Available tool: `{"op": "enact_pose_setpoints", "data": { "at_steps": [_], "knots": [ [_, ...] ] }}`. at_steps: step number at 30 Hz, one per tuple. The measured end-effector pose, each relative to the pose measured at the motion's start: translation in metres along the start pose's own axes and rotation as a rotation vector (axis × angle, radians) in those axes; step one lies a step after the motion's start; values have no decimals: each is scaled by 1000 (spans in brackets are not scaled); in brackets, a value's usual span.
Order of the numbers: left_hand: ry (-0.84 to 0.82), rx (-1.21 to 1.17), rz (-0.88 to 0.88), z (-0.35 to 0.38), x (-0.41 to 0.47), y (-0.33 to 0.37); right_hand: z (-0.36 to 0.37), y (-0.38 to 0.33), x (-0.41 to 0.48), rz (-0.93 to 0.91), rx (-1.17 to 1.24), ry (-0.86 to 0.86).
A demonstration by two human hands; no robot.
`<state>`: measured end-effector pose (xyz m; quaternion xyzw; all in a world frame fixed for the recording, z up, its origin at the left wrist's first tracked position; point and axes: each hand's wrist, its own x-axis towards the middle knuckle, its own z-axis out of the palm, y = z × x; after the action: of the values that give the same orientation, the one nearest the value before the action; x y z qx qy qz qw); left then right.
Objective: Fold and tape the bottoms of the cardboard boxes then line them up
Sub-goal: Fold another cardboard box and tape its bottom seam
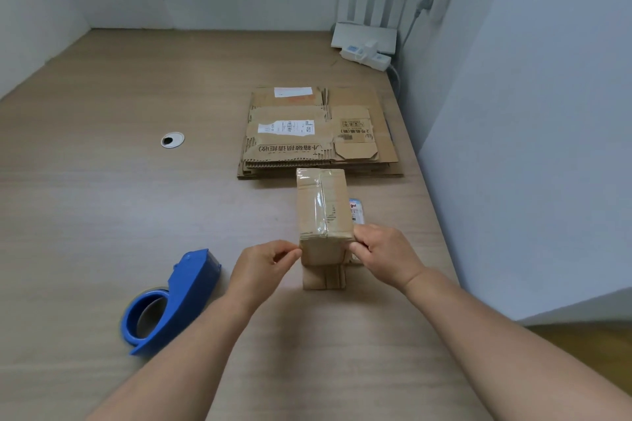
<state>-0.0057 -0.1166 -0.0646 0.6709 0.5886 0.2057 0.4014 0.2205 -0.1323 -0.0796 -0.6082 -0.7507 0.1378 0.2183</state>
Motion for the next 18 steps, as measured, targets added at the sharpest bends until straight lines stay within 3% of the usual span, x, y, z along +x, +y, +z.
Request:
{"op": "enact_pose_setpoints", "data": {
  "at_steps": [6, 10, 12, 14, 16, 18],
  "knots": [
    [7, 318, -33, 8, 3, 8, 6, -5, -13, -55, -89, 119],
    [-170, 440, -145, -2, 12, 20, -16, -13, -11, 181, -192, -165],
    [-206, 329, -177, -12, 17, 22, -27, -16, -7, 349, -56, -113],
    [-122, 41, -196, -19, 24, 28, -32, -18, 8, 494, 98, -48],
    [-67, -244, -240, -17, 27, 41, -27, -21, 26, 594, 228, -91],
    [-90, -336, -263, -8, 27, 53, -21, -30, 37, 645, 336, -184]
  ]
}}
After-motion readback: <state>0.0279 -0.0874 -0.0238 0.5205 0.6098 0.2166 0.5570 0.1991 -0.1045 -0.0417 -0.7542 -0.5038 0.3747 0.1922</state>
